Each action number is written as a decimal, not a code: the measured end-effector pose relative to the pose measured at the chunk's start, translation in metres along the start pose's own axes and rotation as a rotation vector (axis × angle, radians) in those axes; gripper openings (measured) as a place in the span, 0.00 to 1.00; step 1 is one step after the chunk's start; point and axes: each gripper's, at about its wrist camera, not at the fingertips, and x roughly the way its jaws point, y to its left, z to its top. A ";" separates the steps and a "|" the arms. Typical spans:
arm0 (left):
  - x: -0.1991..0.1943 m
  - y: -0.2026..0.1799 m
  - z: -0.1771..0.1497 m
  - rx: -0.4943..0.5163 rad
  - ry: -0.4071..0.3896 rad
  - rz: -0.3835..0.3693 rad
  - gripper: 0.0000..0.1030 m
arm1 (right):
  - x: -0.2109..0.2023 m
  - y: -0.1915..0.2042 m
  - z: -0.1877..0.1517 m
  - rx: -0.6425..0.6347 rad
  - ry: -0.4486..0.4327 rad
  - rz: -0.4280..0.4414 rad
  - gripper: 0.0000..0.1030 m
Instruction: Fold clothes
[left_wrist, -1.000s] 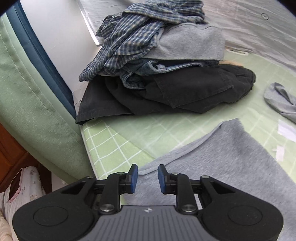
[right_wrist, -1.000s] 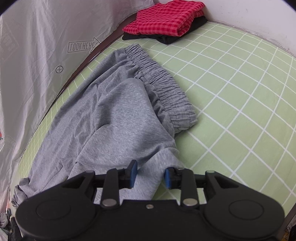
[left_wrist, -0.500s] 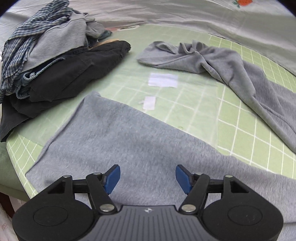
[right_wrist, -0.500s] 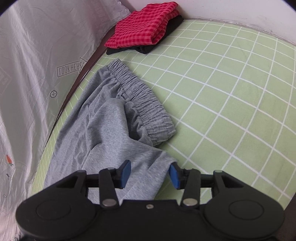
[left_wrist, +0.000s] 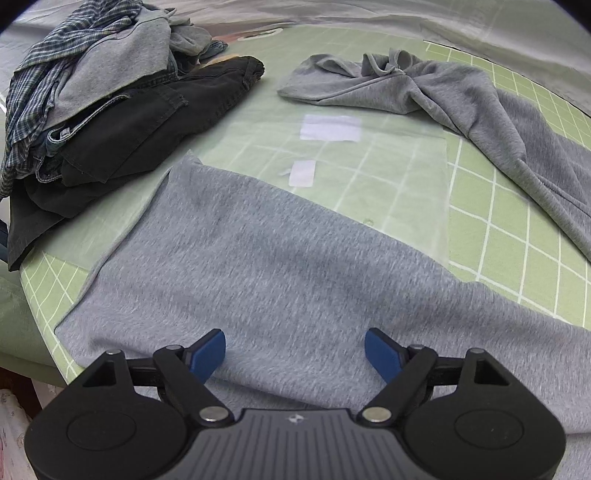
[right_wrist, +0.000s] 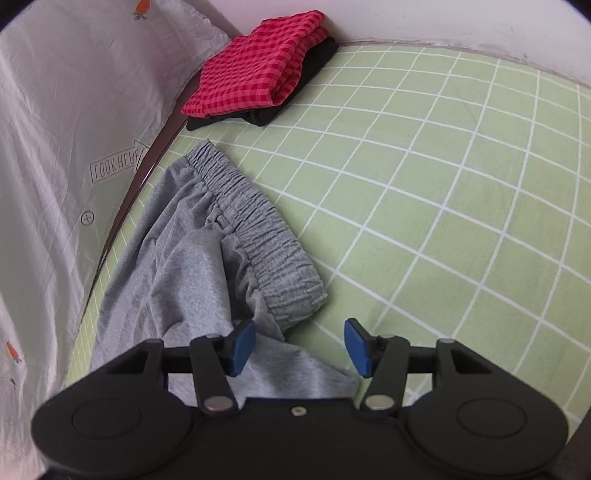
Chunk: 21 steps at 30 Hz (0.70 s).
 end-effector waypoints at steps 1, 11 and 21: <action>0.000 -0.001 0.000 0.003 -0.001 0.007 0.84 | 0.003 -0.002 0.001 0.040 0.006 0.011 0.51; 0.001 -0.003 -0.001 0.004 0.000 0.052 0.93 | 0.031 -0.018 0.013 0.438 0.070 0.111 0.47; 0.002 -0.003 -0.001 -0.016 0.005 0.087 1.00 | 0.048 -0.026 0.016 0.505 0.081 0.191 0.31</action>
